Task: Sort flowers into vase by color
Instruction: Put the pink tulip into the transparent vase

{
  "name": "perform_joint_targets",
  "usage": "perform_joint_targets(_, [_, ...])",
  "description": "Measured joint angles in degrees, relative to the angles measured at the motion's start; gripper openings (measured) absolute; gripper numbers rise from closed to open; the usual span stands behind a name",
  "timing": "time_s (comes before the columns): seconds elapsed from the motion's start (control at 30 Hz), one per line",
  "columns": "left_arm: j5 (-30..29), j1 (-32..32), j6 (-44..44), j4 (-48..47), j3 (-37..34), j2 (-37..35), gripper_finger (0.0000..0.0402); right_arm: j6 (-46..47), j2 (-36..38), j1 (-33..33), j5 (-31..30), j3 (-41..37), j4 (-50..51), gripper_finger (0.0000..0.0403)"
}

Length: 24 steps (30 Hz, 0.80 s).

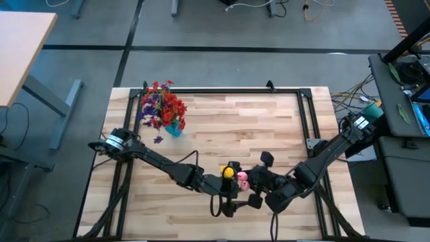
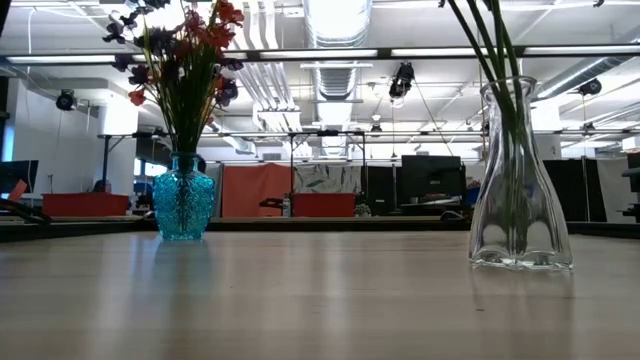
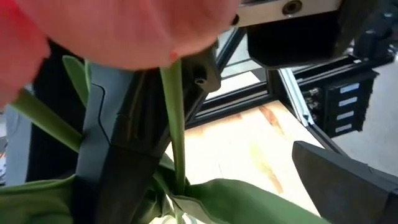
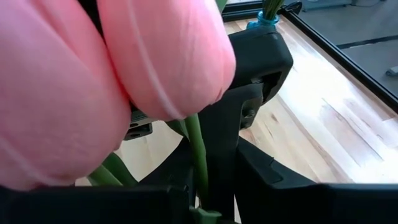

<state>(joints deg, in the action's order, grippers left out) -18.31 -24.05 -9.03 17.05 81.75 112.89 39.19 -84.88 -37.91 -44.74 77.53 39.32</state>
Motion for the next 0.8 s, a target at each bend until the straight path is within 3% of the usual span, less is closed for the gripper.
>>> perform_joint_targets(0.37, [4.3,0.02,-3.55,-0.51,0.01,1.57,0.0399,-0.94,0.02,0.04,-0.71,-0.06,0.55,0.0065])
perform_joint_targets(0.47, [4.03,0.02,-0.61,-0.48,0.01,1.61,0.0399,0.03,0.02,0.3,-0.62,-0.17,1.19,0.0065])
perform_joint_targets(0.6, [-1.32,-0.22,3.75,-1.67,0.01,1.61,0.0399,0.19,0.02,0.57,1.71,-0.71,0.42,0.0065])
perform_joint_targets(0.8, [1.49,0.33,3.67,-1.65,0.0,1.54,0.0399,-0.64,0.02,0.53,1.14,-0.92,-0.17,0.0069])
